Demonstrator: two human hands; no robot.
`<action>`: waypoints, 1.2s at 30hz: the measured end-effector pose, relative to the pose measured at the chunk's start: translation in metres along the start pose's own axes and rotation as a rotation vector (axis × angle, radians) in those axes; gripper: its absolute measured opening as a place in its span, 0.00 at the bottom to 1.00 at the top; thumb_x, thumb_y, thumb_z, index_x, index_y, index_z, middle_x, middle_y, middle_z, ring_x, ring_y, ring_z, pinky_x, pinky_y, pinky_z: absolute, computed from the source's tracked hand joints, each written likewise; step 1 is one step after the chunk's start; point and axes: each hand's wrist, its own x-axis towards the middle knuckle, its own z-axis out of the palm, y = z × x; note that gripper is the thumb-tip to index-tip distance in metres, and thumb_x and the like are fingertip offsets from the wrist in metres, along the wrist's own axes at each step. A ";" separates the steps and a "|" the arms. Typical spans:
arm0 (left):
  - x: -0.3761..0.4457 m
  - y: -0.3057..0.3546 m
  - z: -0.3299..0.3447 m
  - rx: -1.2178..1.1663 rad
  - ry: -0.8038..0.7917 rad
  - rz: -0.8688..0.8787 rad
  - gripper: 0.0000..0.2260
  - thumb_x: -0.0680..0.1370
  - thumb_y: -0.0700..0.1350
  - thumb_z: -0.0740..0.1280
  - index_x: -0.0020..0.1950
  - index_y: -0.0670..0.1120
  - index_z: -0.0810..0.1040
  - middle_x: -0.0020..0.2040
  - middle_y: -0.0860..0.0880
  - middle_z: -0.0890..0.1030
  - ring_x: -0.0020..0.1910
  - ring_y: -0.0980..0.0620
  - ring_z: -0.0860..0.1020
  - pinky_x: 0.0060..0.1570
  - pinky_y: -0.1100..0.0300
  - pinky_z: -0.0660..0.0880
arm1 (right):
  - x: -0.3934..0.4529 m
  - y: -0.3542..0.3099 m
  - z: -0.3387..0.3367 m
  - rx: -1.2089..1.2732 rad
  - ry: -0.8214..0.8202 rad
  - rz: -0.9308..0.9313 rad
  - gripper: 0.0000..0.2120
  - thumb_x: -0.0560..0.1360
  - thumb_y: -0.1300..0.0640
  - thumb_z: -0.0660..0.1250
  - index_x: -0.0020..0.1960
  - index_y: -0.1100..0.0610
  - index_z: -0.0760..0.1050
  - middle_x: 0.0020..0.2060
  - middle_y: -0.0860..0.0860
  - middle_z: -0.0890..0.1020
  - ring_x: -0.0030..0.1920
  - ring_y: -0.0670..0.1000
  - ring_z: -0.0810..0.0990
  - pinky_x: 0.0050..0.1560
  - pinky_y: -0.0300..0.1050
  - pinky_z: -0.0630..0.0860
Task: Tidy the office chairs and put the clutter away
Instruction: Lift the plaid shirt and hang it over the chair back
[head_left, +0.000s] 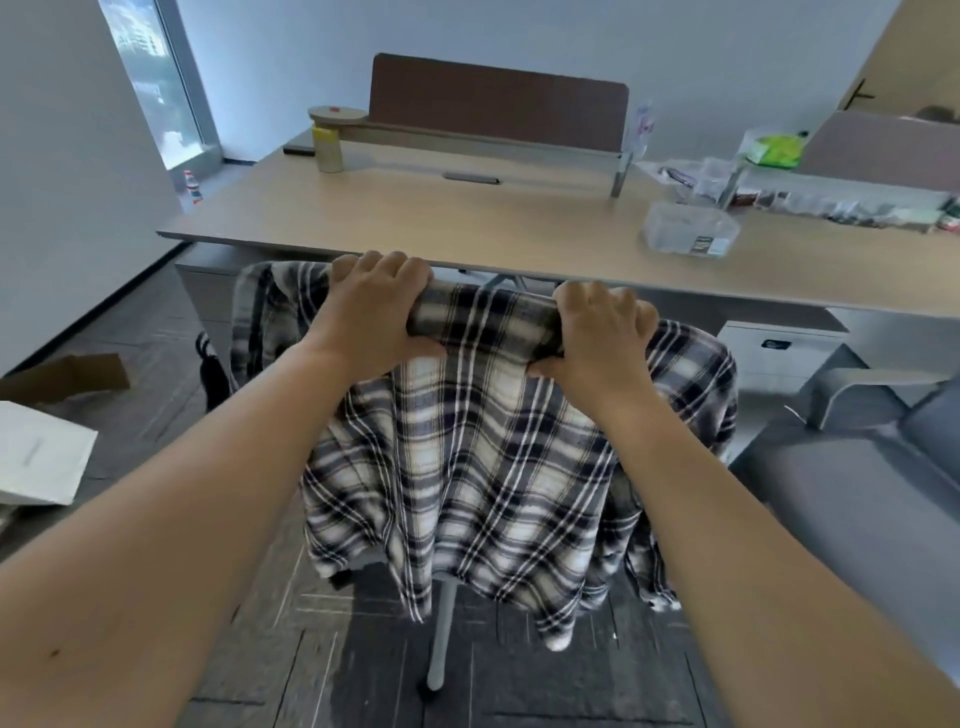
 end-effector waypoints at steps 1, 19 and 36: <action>0.004 0.004 0.001 0.007 0.000 0.001 0.30 0.66 0.56 0.74 0.59 0.39 0.70 0.58 0.40 0.76 0.59 0.41 0.71 0.63 0.47 0.62 | 0.003 0.004 0.002 -0.014 0.004 0.018 0.23 0.72 0.54 0.71 0.61 0.56 0.64 0.61 0.55 0.70 0.64 0.59 0.63 0.69 0.57 0.55; 0.139 0.033 0.059 -0.011 0.022 -0.014 0.28 0.67 0.56 0.73 0.56 0.38 0.71 0.55 0.40 0.77 0.57 0.41 0.72 0.63 0.50 0.63 | 0.126 0.087 0.023 0.004 0.005 0.054 0.22 0.71 0.54 0.71 0.58 0.60 0.65 0.58 0.56 0.70 0.64 0.59 0.64 0.71 0.64 0.50; 0.300 0.026 0.119 -0.017 0.006 -0.072 0.27 0.67 0.54 0.73 0.56 0.36 0.70 0.56 0.38 0.76 0.58 0.40 0.71 0.61 0.47 0.65 | 0.300 0.153 0.055 0.024 -0.018 -0.001 0.22 0.72 0.54 0.70 0.60 0.59 0.65 0.59 0.56 0.70 0.64 0.58 0.63 0.70 0.61 0.54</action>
